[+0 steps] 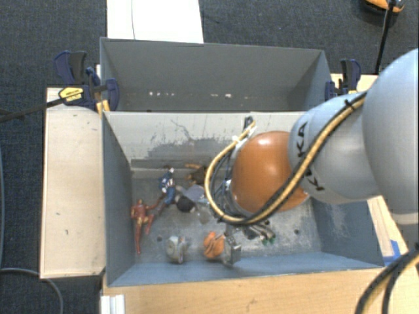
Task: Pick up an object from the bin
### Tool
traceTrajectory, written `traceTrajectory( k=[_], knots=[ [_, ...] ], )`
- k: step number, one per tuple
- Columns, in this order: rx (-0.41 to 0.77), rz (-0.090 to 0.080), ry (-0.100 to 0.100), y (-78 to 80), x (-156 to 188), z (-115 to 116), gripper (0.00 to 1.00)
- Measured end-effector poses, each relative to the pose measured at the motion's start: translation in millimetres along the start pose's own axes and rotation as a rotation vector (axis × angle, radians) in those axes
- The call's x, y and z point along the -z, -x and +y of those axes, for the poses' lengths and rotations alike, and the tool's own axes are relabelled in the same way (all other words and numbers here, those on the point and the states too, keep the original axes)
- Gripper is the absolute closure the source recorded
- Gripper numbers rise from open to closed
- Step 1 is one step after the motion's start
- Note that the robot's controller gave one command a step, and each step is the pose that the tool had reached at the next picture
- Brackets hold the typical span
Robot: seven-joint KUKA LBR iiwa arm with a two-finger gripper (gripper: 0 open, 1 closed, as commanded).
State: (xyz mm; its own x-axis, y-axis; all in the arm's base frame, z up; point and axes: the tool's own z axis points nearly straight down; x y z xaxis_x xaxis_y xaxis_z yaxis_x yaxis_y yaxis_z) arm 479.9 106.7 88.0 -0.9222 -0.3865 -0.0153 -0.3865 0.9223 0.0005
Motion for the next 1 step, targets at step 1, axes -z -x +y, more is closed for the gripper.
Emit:
traceTrajectory(
  k=[1],
  knots=[
    [-0.032, 0.003, -0.003, 10.3, -18.0, 17.2, 1.00]
  ],
)
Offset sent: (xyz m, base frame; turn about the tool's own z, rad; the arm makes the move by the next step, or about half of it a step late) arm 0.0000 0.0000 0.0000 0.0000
